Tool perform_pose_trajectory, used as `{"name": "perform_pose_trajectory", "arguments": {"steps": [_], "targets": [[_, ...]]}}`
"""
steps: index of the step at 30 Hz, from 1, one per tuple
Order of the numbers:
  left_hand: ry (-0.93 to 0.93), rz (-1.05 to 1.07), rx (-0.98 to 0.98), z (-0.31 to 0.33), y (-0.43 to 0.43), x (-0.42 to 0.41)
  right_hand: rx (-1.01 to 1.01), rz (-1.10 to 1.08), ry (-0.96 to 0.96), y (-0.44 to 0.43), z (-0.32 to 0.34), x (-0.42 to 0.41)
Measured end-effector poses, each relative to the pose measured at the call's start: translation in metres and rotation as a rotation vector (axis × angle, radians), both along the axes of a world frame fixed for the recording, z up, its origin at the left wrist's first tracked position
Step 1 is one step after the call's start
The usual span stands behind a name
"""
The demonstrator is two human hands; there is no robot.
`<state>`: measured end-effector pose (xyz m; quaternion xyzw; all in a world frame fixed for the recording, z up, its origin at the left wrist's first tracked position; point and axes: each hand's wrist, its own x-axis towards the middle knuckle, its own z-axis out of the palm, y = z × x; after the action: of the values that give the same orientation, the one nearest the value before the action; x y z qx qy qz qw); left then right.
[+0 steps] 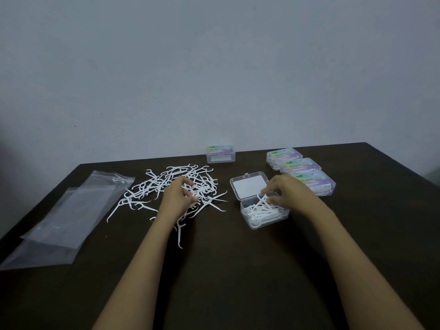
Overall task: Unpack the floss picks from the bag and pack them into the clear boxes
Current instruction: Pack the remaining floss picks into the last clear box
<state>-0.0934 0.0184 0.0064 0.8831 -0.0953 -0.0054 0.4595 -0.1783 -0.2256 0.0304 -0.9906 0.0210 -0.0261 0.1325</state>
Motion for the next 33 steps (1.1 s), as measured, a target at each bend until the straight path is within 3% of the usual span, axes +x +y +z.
{"name": "perform_pose_trajectory", "arguments": {"steps": [12, 15, 19, 22, 30, 33], "targets": [[-0.059, -0.03, -0.248, 0.011, 0.002, -0.007, 0.044, 0.04, -0.02, 0.005, -0.002, -0.002], [0.004, -0.033, -0.432, 0.015, -0.001, -0.012, 0.063, 0.056, -0.047, 0.009, -0.006, -0.001], [0.239, -0.039, -0.83, 0.017, -0.006, -0.015, 0.077, 0.124, -0.071, 0.016, -0.009, 0.0], [0.329, -0.069, -0.985, 0.017, -0.01, -0.017, 0.104, 0.139, -0.115, 0.023, -0.014, 0.002], [0.318, -0.092, -1.117, 0.019, -0.031, -0.032, 0.25, 0.033, -0.246, 0.044, -0.032, 0.009], [0.285, -0.091, -1.124, 0.017, -0.035, -0.033, 0.435, -0.002, -0.296, 0.052, -0.033, 0.011]]}}
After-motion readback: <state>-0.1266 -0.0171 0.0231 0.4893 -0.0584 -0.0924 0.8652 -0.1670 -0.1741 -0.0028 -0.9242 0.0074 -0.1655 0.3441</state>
